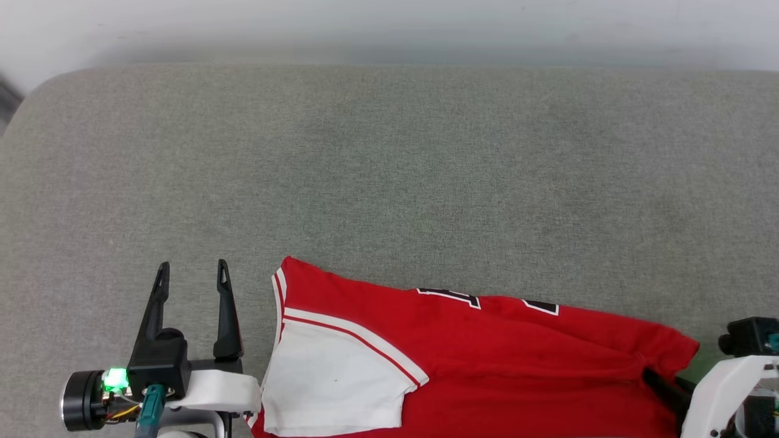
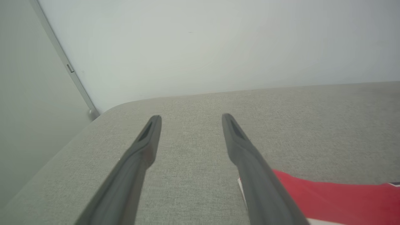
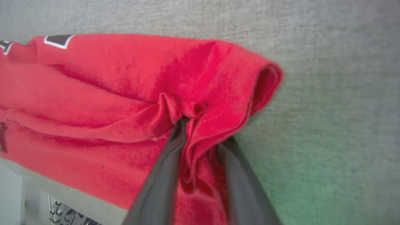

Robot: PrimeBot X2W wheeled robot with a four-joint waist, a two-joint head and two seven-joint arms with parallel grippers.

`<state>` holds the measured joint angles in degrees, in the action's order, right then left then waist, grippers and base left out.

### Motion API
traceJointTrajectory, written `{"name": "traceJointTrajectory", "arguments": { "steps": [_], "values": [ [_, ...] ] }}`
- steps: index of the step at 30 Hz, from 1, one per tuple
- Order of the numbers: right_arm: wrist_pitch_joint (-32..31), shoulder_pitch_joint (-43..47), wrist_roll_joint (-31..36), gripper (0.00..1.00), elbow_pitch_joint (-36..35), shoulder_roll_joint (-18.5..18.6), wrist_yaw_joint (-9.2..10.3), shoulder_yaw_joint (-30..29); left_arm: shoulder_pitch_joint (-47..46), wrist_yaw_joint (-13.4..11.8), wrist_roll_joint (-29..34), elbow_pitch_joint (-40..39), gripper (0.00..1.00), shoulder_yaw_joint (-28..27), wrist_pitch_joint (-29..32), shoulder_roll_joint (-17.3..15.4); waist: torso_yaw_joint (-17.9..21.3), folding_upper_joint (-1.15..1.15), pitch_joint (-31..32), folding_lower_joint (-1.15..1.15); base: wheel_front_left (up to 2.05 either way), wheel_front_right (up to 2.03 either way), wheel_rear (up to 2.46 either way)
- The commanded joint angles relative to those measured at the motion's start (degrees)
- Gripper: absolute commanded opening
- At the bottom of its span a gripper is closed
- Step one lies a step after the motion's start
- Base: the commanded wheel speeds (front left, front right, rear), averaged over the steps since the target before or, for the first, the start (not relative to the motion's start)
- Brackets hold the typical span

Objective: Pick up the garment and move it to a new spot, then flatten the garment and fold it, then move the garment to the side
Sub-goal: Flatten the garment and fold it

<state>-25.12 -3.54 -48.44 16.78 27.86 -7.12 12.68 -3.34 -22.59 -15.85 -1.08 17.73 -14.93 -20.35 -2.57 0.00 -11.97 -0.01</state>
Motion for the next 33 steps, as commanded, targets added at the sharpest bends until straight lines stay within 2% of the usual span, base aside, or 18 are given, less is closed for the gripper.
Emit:
{"name": "traceJointTrajectory", "arguments": {
  "steps": [1,13,20,26,30,33],
  "values": [
    [-0.78,1.03,-0.21,0.0,2.18,-2.41,-0.32,3.46,1.0,0.61,1.07,0.1,1.0,-1.12,-0.37,0.92,-0.01,0.0,0.37,0.01,0.0,0.0,0.0],
    [-0.07,-1.51,-1.49,0.0,1.78,9.42,-0.31,-4.89,5.76,5.59,8.24,0.05,1.0,-6.64,-0.31,6.34,0.08,0.0,3.83,0.01,0.0,0.0,0.0],
    [-3.08,-0.28,-0.51,0.0,4.42,13.83,-0.33,-7.73,7.43,7.56,9.86,0.53,1.0,-8.03,-0.26,8.26,0.23,0.0,5.37,0.01,0.0,0.0,0.0],
    [-8.4,1.25,-4.5,0.0,-2.77,14.11,-0.34,-6.15,8.78,9.17,11.21,0.78,1.0,-9.23,-0.26,9.43,0.44,0.0,6.42,0.01,0.0,0.0,0.0],
    [-10.45,1.33,-6.98,0.0,-12.49,12.43,-0.35,-4.18,8.99,10.03,11.78,0.68,1.0,-10.03,-0.26,9.87,0.59,0.0,6.33,0.01,0.0,0.0,0.0],
    [-11.9,-0.16,-6.33,0.0,-19.23,11.35,-0.35,-1.65,8.6,10.66,12.2,0.72,1.0,-10.43,-0.27,10.43,0.53,0.0,6.03,0.01,0.0,0.0,0.0]
  ]
}}
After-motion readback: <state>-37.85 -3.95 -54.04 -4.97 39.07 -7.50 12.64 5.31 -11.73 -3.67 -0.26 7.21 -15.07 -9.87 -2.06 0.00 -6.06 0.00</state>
